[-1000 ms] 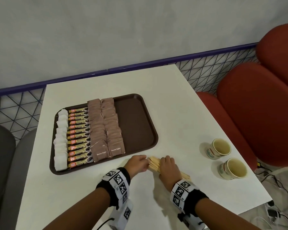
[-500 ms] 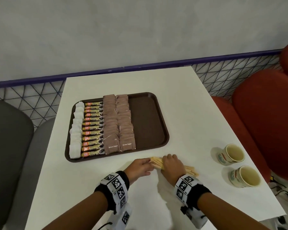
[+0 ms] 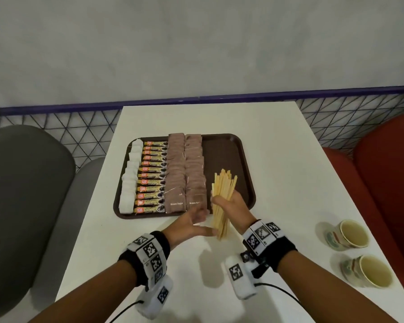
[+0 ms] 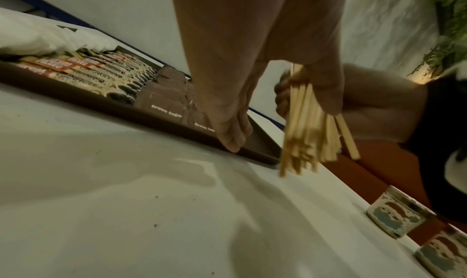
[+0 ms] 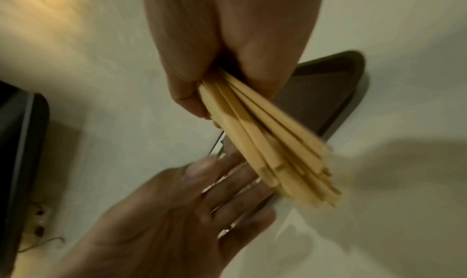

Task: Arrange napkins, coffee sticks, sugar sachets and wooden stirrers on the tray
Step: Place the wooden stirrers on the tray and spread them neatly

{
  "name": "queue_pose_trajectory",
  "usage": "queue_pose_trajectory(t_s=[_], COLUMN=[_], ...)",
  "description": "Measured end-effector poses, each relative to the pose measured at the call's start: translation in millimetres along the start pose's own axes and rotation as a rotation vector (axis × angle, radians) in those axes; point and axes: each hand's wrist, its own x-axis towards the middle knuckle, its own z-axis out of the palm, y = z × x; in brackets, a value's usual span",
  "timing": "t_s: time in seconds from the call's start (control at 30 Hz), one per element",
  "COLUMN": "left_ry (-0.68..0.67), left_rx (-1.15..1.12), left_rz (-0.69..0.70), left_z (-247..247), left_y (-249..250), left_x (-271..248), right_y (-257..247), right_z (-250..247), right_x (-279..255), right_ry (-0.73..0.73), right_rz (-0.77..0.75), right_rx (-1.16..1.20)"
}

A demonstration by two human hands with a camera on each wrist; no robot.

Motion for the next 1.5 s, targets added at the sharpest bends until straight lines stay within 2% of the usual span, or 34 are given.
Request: queue_pose_trajectory(t_s=[0.17,0.33,0.5,0.7,0.77,0.87,0.93,1.07,1.17,1.27,1.37,1.43,1.5], left_ry=[0.001,0.000,0.048,0.101,0.097,0.066,0.057,0.046,0.066,0.111,0.250,0.365,0.459], left_rx=[-0.055,-0.004,-0.112,-0.269,-0.270,-0.252,-0.245,-0.326,-0.357,-0.396,-0.399,-0.341,-0.260], left_rz=[0.113,0.105,0.147,0.136,0.130,0.105,0.097,0.068,0.079,0.106,0.175,0.254,0.340], left_z=[4,1,5,7,4,-2,-4,-5,-5,-8,-18,-28,-34], left_y=[9,13,15,19,22,20,16,19,21,24,35,45,56], left_x=[-6,-14,-14,-14,-15,-18,-19,-16,-14,-15,-15,-13,-9], right_y=[-7,-6,-9,-22,-28,-45,-57,-59,-57,-60,-51,-36,-25], right_z=[31,33,32,28,25,18,17,29,36,37,35,32,35], right_x=[-4,3,8,17,27,48,54,53,57,58,56,54,47], right_ry=[-0.106,-0.237,-0.279,-0.353,-0.302,-0.132,-0.126,-0.317,-0.334,-0.309,-0.127,-0.098,-0.165], right_rz=[0.004,0.052,0.073,0.099,0.091,0.013,-0.059,-0.204,-0.267,-0.189,-0.098,0.049,0.232], right_rx=[0.111,0.063,0.015,0.022,0.106,0.215,0.089,-0.408,-0.393,-0.200,-0.006,0.076,0.154])
